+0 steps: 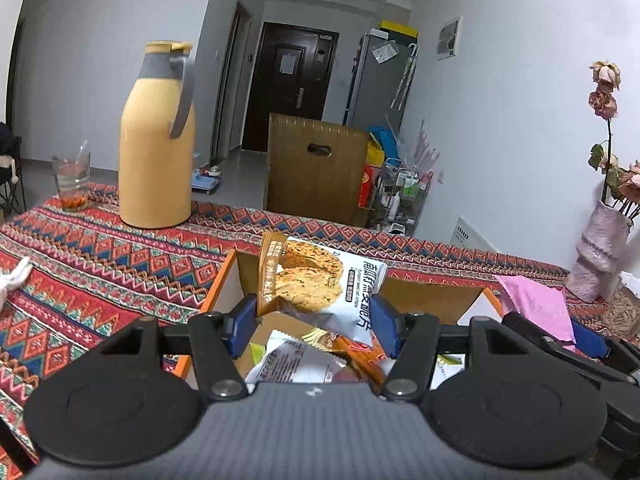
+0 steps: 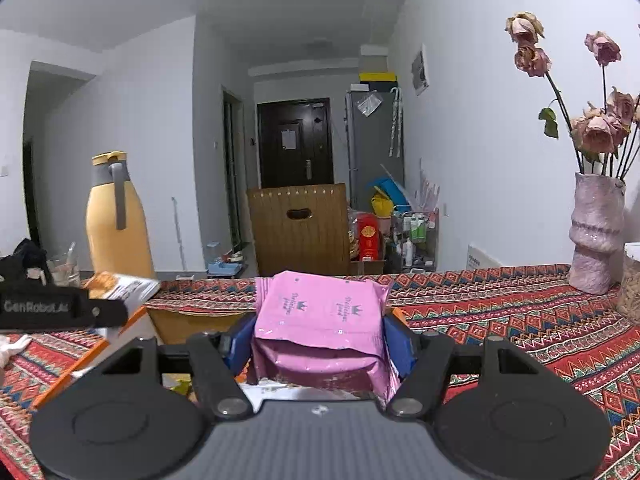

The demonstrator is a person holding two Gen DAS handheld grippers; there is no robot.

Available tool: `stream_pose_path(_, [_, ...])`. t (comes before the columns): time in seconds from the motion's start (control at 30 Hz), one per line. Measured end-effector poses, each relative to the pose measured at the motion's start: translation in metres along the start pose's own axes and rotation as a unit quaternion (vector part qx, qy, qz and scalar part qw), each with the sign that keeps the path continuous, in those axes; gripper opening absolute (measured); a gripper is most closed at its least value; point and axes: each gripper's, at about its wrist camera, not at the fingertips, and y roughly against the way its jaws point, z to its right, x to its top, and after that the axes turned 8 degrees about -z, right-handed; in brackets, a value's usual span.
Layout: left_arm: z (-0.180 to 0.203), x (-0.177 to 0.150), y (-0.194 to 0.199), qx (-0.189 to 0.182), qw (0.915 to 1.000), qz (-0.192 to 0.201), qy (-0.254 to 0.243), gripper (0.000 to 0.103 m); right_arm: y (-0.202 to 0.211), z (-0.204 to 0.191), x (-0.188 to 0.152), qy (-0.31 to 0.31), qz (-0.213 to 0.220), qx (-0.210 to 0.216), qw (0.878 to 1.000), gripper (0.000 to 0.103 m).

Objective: Organize snacks

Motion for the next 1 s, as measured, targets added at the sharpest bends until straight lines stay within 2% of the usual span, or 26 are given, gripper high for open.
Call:
stream_pose_path(0.17, [-0.008,-0.004,-0.011,-0.017,0.9997,-0.015,0.002,0.061,-0.012,-0.001,-0.006,0.004,-0.016,0.007,1.000,0.066])
stream_pose_path(0.37, [-0.011,-0.008,-0.015,-0.012,0.9997,-0.021,0.006,0.062,-0.018,-0.001,-0.009,0.002,-0.028,0.009,1.000,0.066])
stream_pose_path(0.43, [-0.010,-0.010,-0.013,-0.012,0.9998,-0.016,0.004,0.062,-0.018,0.000,-0.010,0.001,-0.030,0.010,1.000,0.072])
stream_pose_path(0.57, [-0.009,-0.010,-0.010,-0.009,0.9999,-0.009,0.006,0.081,-0.015,0.004,-0.010,-0.010,-0.024,0.007,1.000,0.087])
stream_pose_path(0.63, [-0.011,-0.010,-0.008,-0.008,0.9999,-0.003,0.013,0.091,-0.014,0.007,-0.010,-0.020,-0.024,0.007,0.999,0.100])
stream_pose_path(0.67, [-0.011,-0.010,-0.006,-0.006,0.9998,0.002,0.017,0.102,-0.014,0.009,-0.011,-0.025,-0.024,0.007,0.999,0.103])
stream_pose_path(0.73, [-0.012,-0.011,-0.002,0.003,0.9997,0.013,0.020,0.103,-0.013,0.011,-0.011,-0.031,-0.027,0.006,0.999,0.103])
stream_pose_path(1.0, [-0.009,-0.008,0.005,0.000,0.9997,0.014,0.018,0.103,-0.003,0.011,-0.007,-0.033,-0.017,0.007,0.999,0.103])
